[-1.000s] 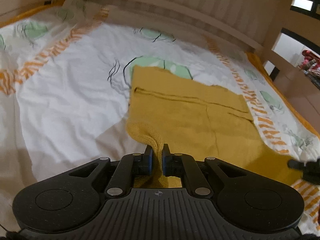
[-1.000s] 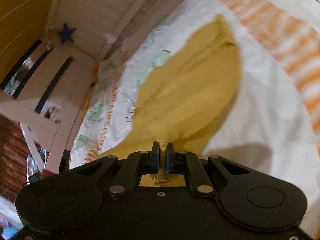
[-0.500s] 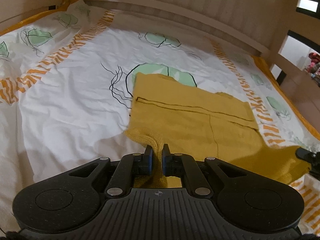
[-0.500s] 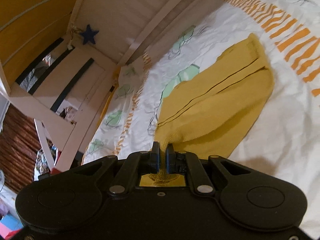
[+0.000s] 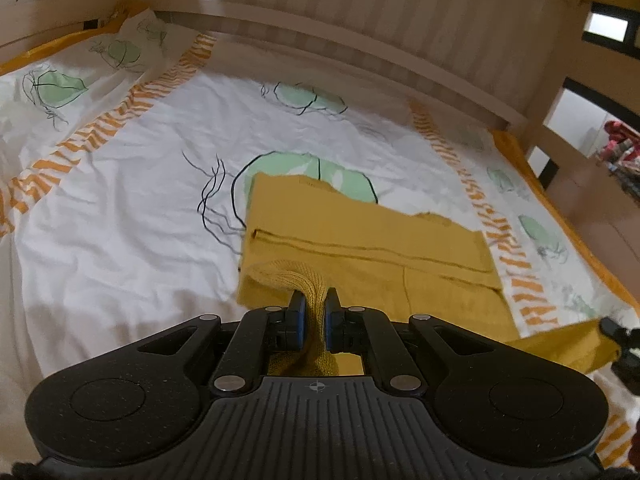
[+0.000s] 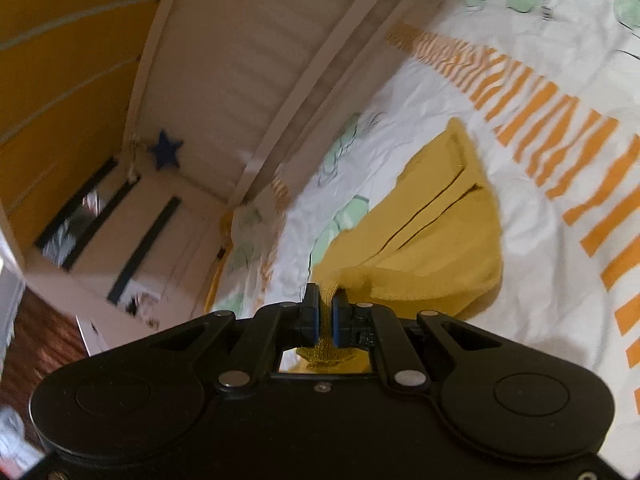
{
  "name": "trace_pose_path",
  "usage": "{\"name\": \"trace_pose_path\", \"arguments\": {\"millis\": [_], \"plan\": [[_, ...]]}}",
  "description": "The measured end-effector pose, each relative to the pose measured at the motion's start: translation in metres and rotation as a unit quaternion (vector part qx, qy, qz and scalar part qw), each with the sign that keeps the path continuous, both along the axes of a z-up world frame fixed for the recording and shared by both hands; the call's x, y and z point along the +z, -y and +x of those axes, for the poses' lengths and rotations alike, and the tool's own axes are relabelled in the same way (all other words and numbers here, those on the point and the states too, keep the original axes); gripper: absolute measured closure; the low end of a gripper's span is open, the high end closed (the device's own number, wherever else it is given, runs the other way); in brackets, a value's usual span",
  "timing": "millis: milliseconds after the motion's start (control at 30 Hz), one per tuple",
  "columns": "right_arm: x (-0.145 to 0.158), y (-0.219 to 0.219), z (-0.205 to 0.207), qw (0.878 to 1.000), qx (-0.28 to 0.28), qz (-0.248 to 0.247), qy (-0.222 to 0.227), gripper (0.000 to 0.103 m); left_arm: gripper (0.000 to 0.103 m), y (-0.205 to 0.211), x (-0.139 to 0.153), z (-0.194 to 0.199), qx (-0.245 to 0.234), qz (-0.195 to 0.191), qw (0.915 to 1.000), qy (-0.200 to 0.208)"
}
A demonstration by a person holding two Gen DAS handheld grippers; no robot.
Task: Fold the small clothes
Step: 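Lift the hem with both grippers and fold it toward the collar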
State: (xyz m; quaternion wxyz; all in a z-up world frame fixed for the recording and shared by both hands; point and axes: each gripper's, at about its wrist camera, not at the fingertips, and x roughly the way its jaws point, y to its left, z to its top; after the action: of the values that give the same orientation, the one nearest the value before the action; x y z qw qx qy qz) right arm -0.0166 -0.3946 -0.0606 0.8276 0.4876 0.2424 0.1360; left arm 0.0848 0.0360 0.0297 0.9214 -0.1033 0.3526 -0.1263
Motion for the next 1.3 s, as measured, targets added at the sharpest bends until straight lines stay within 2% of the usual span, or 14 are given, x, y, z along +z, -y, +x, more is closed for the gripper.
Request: {"name": "trace_pose_path", "arguments": {"millis": [367, 567, 767, 1067, 1100, 1200, 1300], "plan": [[0.006, 0.02, 0.025, 0.999, -0.042, -0.021, -0.001, 0.088, 0.095, -0.01, -0.012, 0.046, -0.016, -0.029, 0.9994, 0.0], [0.005, 0.024, 0.062, 0.999, -0.042, -0.025, -0.002, 0.088, 0.095, -0.012, -0.013, 0.083, -0.025, -0.038, 0.999, -0.004], [-0.002, 0.03, 0.11, 0.998, -0.05, -0.037, -0.002, 0.088, 0.095, -0.002, -0.018, 0.132, -0.035, -0.028, 0.9989, -0.01], [-0.032, 0.036, 0.187, 0.995, -0.067, -0.055, -0.039, 0.088, 0.094, 0.002, -0.059, 0.207, -0.022, -0.043, 0.9974, -0.053], [-0.036, 0.036, 0.194, 0.995, -0.067, -0.059, -0.045, 0.088, 0.091, 0.002, -0.065, 0.214, -0.017, -0.043, 0.9972, -0.058], [-0.047, 0.034, 0.212, 0.992, -0.075, -0.078, -0.06, 0.088, 0.088, -0.003, -0.077, 0.232, 0.0, -0.037, 0.9977, -0.056], [-0.055, 0.034, 0.224, 0.989, -0.08, -0.102, -0.071, 0.086, 0.086, -0.015, -0.083, 0.248, 0.023, -0.046, 0.9972, -0.053]]}}
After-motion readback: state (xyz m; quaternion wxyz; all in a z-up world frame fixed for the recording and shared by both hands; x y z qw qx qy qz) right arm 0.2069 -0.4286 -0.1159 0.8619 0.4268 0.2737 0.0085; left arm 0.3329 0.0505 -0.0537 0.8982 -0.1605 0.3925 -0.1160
